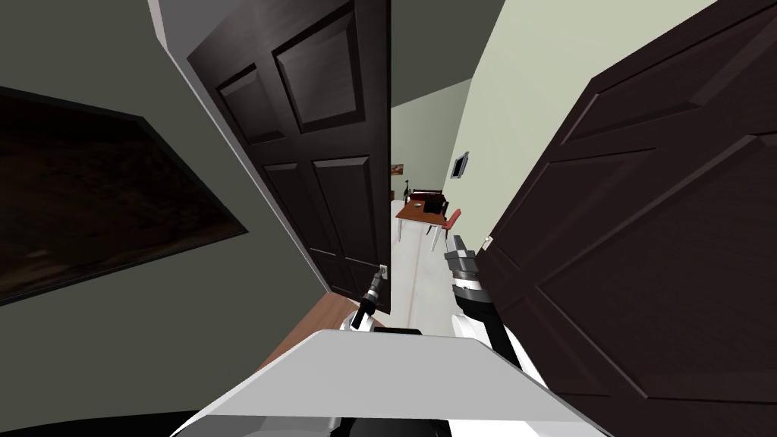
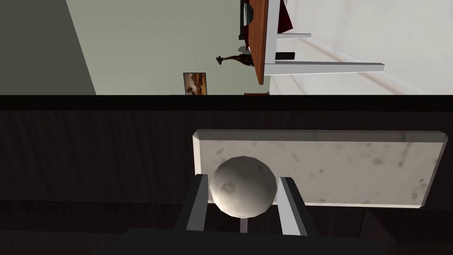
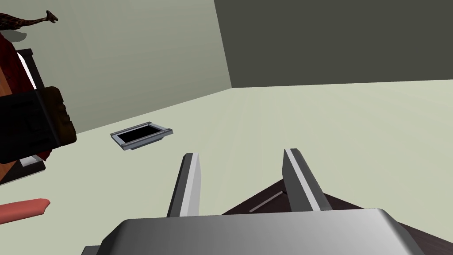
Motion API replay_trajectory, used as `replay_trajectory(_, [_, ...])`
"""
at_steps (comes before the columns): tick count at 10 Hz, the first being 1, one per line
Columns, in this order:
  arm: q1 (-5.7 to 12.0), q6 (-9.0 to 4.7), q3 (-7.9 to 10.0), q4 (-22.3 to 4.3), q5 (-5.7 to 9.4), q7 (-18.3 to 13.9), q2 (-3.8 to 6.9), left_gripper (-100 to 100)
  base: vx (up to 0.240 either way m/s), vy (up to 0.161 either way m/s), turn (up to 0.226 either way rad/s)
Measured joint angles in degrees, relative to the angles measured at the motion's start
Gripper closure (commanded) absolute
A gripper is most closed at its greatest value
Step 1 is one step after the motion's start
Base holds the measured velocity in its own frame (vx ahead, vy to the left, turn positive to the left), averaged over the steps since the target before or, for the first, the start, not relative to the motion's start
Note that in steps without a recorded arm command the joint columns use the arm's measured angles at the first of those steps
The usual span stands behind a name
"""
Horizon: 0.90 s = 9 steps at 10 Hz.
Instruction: Push the door open
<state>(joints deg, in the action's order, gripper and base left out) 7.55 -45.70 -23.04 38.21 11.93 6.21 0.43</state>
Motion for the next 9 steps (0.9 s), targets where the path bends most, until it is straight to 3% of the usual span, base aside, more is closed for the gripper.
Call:
replay_trajectory(2, [-0.63,0.48,0.09,0.5,0.04,0.1,0.31,100,0.118,-0.059,0.024])
replay_trajectory(5, [-0.16,0.51,1.09,-0.2,0.41,0.4,0.55,100,0.165,-0.066,0.032])
replay_trajectory(6, [0.36,-0.27,1.48,-1.2,0.53,0.5,0.46,100,0.186,-0.075,0.037])
replay_trajectory(9, [-0.2,0.5,3.45,0.6,1.25,1.1,1.74,100,0.169,-0.11,0.091])
